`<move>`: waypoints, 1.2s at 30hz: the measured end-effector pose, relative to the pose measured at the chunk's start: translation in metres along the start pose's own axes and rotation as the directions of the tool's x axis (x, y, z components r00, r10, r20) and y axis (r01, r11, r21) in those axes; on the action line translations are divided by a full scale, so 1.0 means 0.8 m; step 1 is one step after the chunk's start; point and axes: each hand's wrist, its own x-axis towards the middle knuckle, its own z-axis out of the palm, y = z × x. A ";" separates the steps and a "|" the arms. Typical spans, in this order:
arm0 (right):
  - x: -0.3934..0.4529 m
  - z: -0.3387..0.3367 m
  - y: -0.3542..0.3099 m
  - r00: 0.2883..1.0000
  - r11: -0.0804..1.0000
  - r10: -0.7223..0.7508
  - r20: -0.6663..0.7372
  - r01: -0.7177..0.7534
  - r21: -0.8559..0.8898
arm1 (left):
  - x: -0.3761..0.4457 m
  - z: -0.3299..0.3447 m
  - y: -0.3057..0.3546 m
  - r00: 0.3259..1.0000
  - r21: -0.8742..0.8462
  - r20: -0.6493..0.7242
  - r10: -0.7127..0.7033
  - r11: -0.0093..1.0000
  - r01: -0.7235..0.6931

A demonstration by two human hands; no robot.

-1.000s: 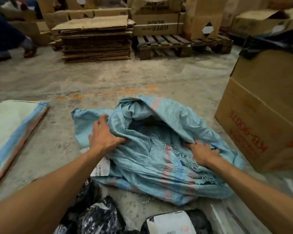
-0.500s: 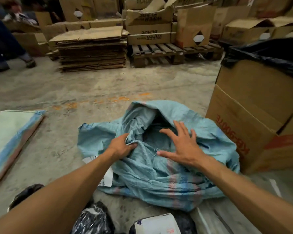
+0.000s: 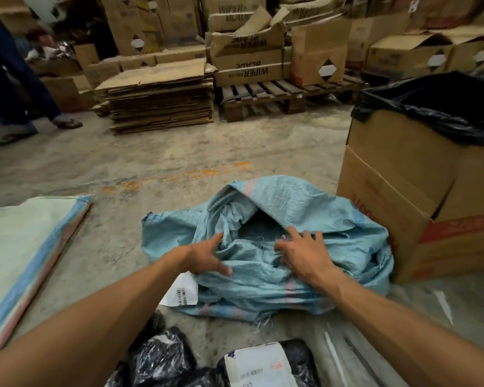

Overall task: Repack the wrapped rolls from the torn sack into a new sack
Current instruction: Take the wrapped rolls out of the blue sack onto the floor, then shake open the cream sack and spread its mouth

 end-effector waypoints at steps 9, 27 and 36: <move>0.010 -0.014 0.006 0.969 0.984 0.082 -0.233 -0.042 0.173 | -0.013 0.002 0.000 0.976 0.006 -0.200 0.090 0.996 -0.091; 0.013 -0.218 -0.306 0.836 0.708 -0.549 -0.012 0.473 0.525 | -0.253 -0.200 -0.211 0.968 0.187 -0.192 -0.165 0.962 0.201; 0.045 -0.217 -0.571 0.697 0.725 -0.665 0.268 0.518 0.454 | -0.331 -0.204 -0.485 0.868 -0.161 -0.184 -0.461 0.886 0.436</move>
